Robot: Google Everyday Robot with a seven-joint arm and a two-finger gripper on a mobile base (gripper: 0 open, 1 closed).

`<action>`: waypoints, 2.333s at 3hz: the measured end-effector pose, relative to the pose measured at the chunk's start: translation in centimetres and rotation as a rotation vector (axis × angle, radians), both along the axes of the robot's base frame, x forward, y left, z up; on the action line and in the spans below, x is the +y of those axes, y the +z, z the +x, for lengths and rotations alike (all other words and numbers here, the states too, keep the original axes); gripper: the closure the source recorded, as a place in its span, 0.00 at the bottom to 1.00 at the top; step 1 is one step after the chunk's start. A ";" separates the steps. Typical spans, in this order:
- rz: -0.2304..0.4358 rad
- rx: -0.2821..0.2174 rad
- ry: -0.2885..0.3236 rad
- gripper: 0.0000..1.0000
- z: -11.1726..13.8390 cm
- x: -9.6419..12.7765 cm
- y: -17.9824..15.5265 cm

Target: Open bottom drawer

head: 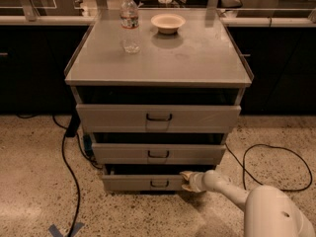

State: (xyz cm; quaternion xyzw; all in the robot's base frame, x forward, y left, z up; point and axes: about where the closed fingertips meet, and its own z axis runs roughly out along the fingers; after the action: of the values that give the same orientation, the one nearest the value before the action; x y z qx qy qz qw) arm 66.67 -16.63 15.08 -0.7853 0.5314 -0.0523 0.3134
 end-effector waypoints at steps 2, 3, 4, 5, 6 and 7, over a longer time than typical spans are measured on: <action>-0.002 0.009 -0.003 1.00 -0.1 0.3 -0.2; -0.018 0.023 -0.011 1.00 -1.0 -0.2 -0.3; -0.018 0.023 -0.011 1.00 -1.0 -0.1 -0.1; -0.022 0.026 -0.016 1.00 -1.4 -0.1 -0.1; -0.024 0.029 -0.024 1.00 -2.0 0.0 0.0; -0.026 0.036 -0.018 1.00 -2.1 0.1 -0.3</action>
Offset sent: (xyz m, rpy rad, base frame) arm -0.1333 -0.0733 0.0027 -0.0771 0.1132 -0.1878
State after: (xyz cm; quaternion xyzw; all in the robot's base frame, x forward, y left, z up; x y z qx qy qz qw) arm 64.58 -16.49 14.81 -0.7852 0.5432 -0.0480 0.2932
